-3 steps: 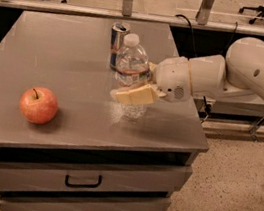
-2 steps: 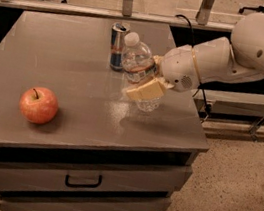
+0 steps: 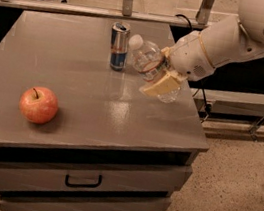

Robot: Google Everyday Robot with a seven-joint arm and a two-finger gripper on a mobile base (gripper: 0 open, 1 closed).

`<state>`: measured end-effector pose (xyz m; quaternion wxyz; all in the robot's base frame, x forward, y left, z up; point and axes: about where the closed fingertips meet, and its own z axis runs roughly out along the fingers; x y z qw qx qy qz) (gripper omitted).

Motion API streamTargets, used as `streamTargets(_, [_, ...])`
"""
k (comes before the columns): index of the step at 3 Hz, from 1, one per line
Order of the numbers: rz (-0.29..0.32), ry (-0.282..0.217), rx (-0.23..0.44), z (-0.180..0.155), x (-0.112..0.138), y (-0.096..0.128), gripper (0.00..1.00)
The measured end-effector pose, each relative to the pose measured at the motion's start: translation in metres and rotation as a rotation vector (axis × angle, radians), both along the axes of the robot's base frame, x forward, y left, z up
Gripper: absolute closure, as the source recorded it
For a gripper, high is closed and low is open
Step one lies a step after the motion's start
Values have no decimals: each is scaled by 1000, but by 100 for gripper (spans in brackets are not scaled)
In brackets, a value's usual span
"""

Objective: Knock water bottle over

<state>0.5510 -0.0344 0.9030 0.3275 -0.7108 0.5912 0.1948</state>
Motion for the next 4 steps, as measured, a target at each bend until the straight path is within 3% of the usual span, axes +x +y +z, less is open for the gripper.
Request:
streamTargets(1, [6,-61,-134,10,-8,-14,100])
streamTargets(2, [20,-92,-304,19,-26,-18,100])
streamTargets(3, [32,-72,-458,19,-44,-12,100])
streamTargets(4, [27,-49,-541,21,-59,4,100])
